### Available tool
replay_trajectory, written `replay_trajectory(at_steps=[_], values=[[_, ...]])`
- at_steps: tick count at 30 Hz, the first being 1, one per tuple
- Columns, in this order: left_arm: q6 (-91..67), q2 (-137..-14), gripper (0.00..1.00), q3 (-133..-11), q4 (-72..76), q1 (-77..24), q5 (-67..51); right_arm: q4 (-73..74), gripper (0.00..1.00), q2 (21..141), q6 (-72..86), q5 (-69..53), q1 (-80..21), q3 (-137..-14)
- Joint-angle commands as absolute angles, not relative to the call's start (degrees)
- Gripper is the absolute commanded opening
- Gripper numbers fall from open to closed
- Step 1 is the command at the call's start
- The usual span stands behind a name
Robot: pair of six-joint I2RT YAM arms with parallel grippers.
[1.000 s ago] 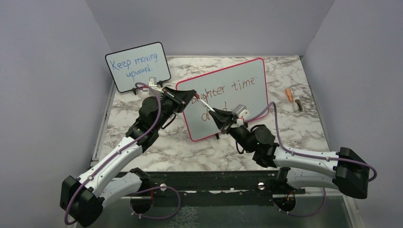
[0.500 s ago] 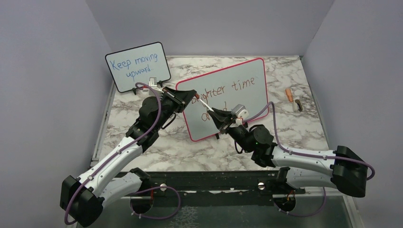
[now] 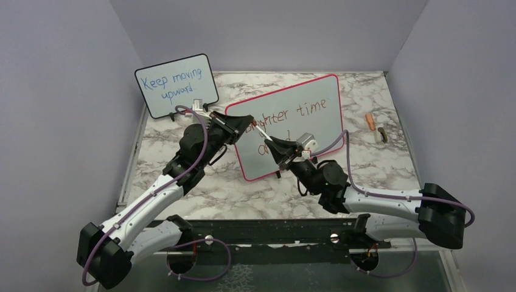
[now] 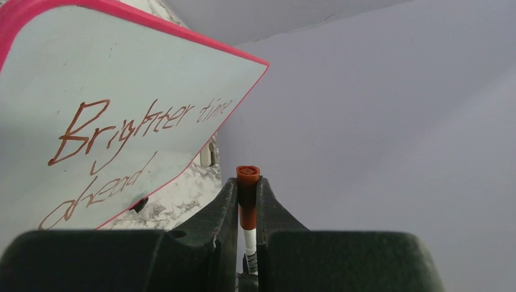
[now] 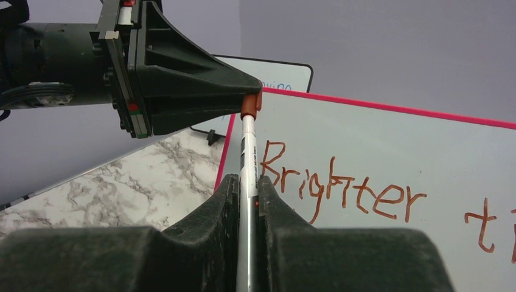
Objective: Write a sentence on the whiteboard
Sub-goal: Close the whiteboard marker at the center of the board.
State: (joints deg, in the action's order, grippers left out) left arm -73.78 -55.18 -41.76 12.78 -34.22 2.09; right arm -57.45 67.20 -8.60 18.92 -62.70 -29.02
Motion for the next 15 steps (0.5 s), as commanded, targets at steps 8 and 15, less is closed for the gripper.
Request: replay_trajectory(at_steps=[8,15], values=[[-76.4,-55.2,0.00,-39.4,18.3,-37.2,1.3,-71.0,0.01,72.4,-6.9,23.2,-63.1,-29.9],[-75.9,-56.6,0.00,-38.1,21.5,-40.6,1.8,-76.0,0.01,75.9,-7.8,24.4,-63.2,-30.6]])
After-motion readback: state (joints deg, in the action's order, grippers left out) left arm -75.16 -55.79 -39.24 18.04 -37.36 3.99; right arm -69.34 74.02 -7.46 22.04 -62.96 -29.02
